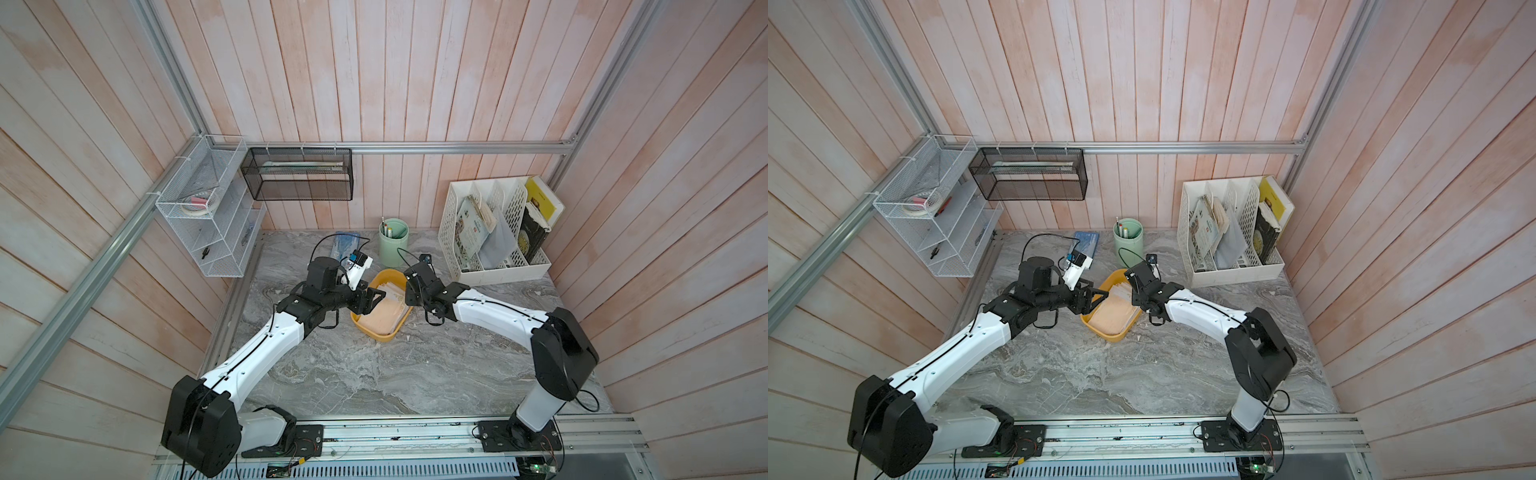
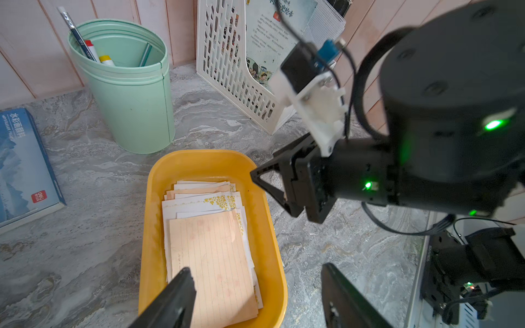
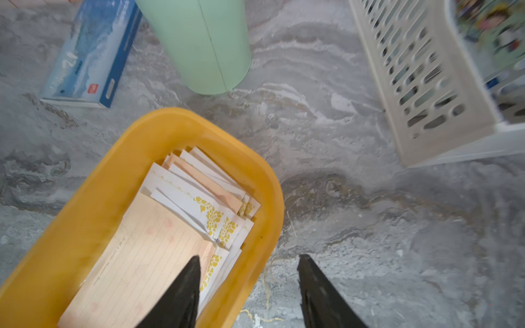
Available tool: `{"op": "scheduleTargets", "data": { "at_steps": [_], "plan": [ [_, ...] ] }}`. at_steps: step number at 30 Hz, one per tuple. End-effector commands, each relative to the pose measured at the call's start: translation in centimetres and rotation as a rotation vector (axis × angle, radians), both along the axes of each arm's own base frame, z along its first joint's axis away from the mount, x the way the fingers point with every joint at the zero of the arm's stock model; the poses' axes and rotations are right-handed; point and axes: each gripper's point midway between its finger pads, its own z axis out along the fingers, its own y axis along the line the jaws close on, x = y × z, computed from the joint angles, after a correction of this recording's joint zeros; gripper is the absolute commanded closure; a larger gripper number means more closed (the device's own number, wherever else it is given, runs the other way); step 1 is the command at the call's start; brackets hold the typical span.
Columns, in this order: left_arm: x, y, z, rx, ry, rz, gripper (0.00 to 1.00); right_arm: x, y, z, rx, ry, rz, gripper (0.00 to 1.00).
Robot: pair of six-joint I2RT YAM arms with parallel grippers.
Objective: Take out the stationery paper from the storage box
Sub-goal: Adjust the storage box at the center of the board.
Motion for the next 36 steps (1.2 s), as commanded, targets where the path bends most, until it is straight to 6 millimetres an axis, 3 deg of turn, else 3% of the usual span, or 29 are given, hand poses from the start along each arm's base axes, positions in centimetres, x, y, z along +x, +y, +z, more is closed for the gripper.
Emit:
{"op": "scheduleTargets", "data": {
  "at_steps": [1, 13, 21, 27, 36],
  "plan": [
    [0.1, 0.1, 0.4, -0.019, -0.01, 0.011, 0.27, -0.5, 2.0, -0.9, 0.057, 0.074, -0.004, 0.43],
    [-0.3, 0.3, 0.2, -0.018, 0.002, 0.009, 0.28, -2.1, 1.6, -5.1, 0.049, 0.195, -0.029, 0.44],
    [-0.7, 0.3, 0.0, -0.023, 0.011, 0.005, 0.33, -3.0, 1.4, -7.2, 0.036, 0.243, -0.017, 0.68],
    [-0.8, 0.4, -0.3, -0.019, 0.015, 0.009, 0.33, -2.9, -0.6, -7.5, -0.031, 0.248, -0.046, 0.88],
    [-0.7, 0.2, -1.0, -0.019, 0.035, 0.001, 0.33, -2.1, -5.7, -5.4, -0.135, 0.21, -0.099, 0.9]
  ]
}}
